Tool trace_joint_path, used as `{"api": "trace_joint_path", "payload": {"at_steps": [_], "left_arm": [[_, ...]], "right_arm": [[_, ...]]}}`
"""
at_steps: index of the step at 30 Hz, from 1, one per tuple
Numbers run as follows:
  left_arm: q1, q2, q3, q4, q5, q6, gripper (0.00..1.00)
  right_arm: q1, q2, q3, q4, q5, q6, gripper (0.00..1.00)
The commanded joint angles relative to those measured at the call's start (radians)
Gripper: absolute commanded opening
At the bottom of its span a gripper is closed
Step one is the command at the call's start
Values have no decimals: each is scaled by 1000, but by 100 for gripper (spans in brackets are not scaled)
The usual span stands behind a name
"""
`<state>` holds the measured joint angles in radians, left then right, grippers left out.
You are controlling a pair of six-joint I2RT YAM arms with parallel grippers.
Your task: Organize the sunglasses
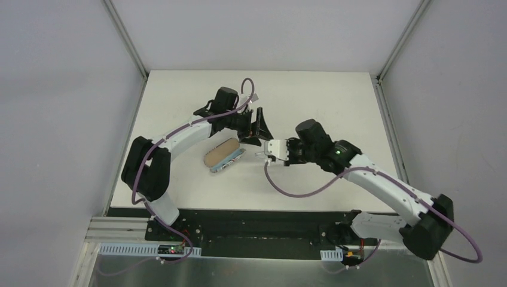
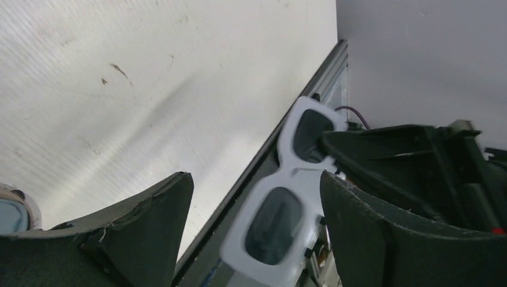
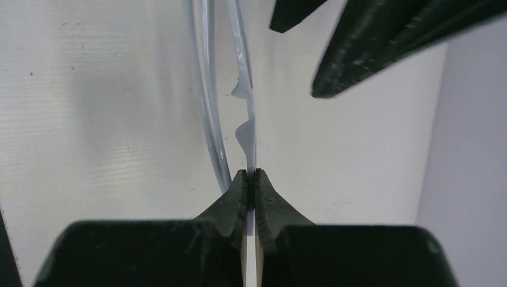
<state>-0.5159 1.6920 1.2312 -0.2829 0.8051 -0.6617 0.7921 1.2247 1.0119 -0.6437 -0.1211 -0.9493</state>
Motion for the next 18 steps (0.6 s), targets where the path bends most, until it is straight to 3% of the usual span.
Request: {"api": "trace_joint_path", "payload": {"at_steps": [1,6,10,18], "left_arm": [[3,-105,-53,52,165,-15,80],[-9,-203,-139,124,262,-34,80],[-22,-246,-161,212,284,-94,80],[-47,-216,-106,173,205,-53,75]], "right_arm": [[5,-278,-107,140,-50,-189,0],[4,-533,-373,430,-62,-350,0],[7,-564,-407,412,-63,-385,0],[9,-531,-374,375,-81,-407,0]]}}
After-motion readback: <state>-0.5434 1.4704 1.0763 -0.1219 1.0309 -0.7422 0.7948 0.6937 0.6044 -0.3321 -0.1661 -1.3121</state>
